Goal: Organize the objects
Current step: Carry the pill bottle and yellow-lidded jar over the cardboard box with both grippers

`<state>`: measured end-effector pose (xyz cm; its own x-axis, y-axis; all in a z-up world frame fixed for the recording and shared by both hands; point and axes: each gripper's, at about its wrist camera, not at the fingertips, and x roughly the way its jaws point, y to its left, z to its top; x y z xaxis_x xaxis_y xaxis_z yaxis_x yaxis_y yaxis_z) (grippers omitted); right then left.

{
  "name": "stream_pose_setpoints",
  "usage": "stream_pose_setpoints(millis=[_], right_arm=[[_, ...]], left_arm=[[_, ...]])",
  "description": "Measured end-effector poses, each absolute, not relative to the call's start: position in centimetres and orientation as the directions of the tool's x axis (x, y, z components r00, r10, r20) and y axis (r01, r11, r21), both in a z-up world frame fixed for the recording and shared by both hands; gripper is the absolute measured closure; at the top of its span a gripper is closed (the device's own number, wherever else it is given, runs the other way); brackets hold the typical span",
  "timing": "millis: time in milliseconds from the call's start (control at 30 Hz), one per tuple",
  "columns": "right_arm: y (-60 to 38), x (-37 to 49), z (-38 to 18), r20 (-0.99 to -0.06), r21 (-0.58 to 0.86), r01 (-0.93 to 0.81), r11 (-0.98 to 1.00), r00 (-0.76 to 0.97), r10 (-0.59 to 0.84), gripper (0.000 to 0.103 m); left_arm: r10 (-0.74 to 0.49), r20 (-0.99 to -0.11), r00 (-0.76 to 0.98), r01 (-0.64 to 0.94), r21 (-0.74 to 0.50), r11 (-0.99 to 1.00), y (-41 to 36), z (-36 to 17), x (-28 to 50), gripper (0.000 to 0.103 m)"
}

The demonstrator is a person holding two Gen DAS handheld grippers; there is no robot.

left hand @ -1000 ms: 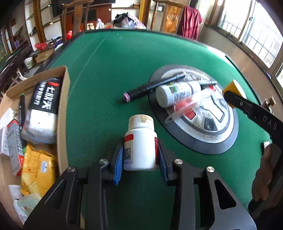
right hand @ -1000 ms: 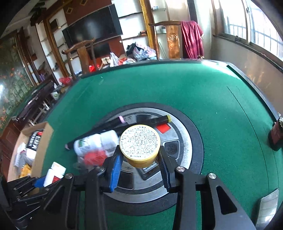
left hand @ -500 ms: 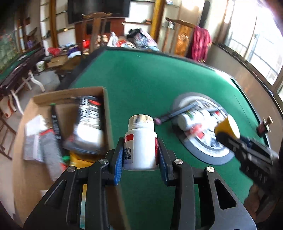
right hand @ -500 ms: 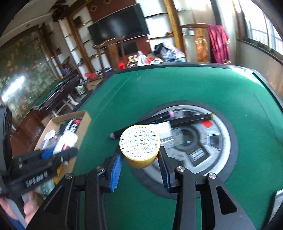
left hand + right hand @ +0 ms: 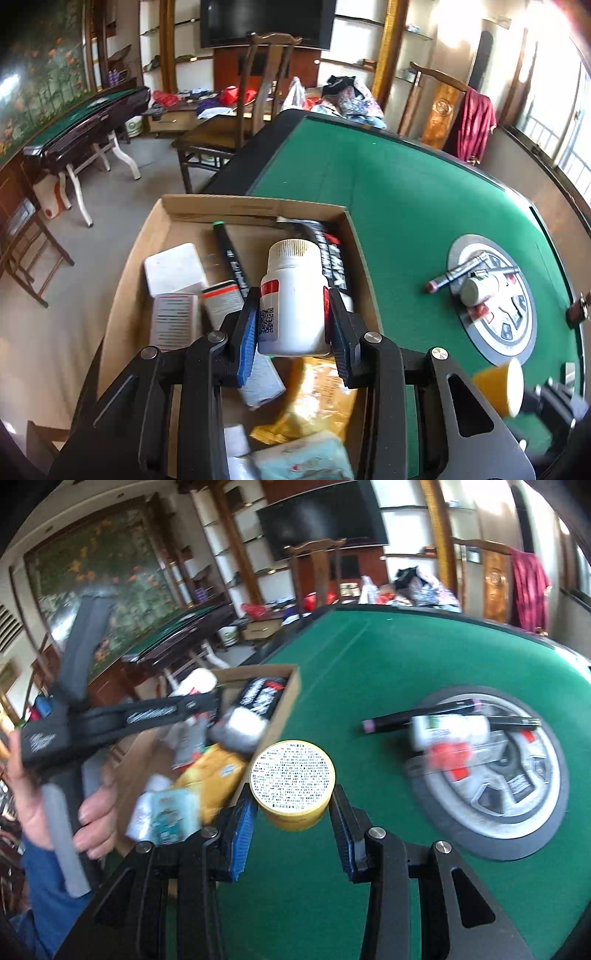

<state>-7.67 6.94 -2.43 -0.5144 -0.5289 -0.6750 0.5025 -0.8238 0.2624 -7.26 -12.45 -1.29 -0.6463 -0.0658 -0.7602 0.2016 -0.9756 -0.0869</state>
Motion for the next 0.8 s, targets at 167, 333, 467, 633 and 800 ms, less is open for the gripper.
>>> stream_pose_setpoints(millis=[167,333,467,633,800], right_arm=[[4.1,-6.1,-2.8,-0.679,0.268,0.545,-0.794,-0.478,-0.557,0.064],[1.4,-4.9,-3.3,-0.686,0.269,0.575,-0.773,-0.449,-0.573,0.064],[-0.5,-4.2,-3.8,-0.691,0.249,0.59,-0.768,-0.448,-0.568,0.064],[-2.3,-3.5,-4.3,-0.697,0.209,0.606,-0.767,-0.458,-0.552,0.064],[-3.7,-3.7,-4.7,-0.701,0.177,0.617,-0.767,-0.468,-0.538,0.064]], left_arm=[[-0.088,-0.754,-0.65,0.223,-0.078,-0.972,-13.5,-1.2,-6.8,0.069],[-0.109,-0.747,-0.656,0.24,-0.069,-0.968,-14.4,-1.0,-6.5,0.069],[-0.141,-0.725,-0.674,0.253,-0.048,-0.966,-14.9,-0.5,-5.9,0.069],[-0.196,-0.689,-0.698,0.29,-0.021,-0.957,-15.9,-0.2,-4.3,0.069],[-0.237,-0.667,-0.706,0.339,-0.024,-0.94,-17.6,-0.5,-1.8,0.069]])
